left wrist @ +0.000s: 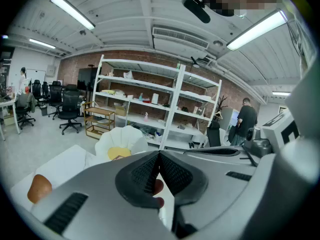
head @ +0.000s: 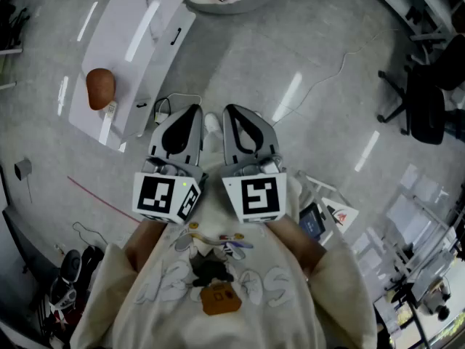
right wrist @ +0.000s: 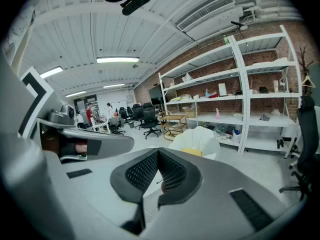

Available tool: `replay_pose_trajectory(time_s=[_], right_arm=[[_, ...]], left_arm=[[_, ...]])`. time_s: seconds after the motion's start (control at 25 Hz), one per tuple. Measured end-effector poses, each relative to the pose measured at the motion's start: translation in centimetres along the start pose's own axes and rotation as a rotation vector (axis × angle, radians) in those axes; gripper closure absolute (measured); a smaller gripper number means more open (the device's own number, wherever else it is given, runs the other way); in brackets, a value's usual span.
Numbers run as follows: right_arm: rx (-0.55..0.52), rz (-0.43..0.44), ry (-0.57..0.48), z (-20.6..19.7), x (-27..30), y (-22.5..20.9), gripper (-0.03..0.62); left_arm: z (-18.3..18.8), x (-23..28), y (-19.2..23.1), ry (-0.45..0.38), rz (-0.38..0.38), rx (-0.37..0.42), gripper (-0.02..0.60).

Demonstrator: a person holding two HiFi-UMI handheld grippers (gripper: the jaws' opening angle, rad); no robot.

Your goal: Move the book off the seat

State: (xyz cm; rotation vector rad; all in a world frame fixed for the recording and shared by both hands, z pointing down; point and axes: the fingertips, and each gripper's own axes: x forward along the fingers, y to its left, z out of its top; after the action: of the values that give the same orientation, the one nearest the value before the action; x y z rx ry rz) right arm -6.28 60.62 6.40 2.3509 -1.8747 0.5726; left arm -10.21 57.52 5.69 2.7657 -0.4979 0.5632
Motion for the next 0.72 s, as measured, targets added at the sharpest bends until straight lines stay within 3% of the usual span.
replay_pose_trajectory(time_s=[0.52,0.72], right_arm=[[0.047,-0.04,-0.041,0.7,1.1,4.4,0.585],[0.012,0.001,-0.017,-0.4,2.9,7.7,0.586]], left_arm=[[-0.7,-4.0,4.4,-0.056,0.029,0.049,0.581],[-0.7,-5.4,7.2,-0.106,0.029,0.05,0.581]])
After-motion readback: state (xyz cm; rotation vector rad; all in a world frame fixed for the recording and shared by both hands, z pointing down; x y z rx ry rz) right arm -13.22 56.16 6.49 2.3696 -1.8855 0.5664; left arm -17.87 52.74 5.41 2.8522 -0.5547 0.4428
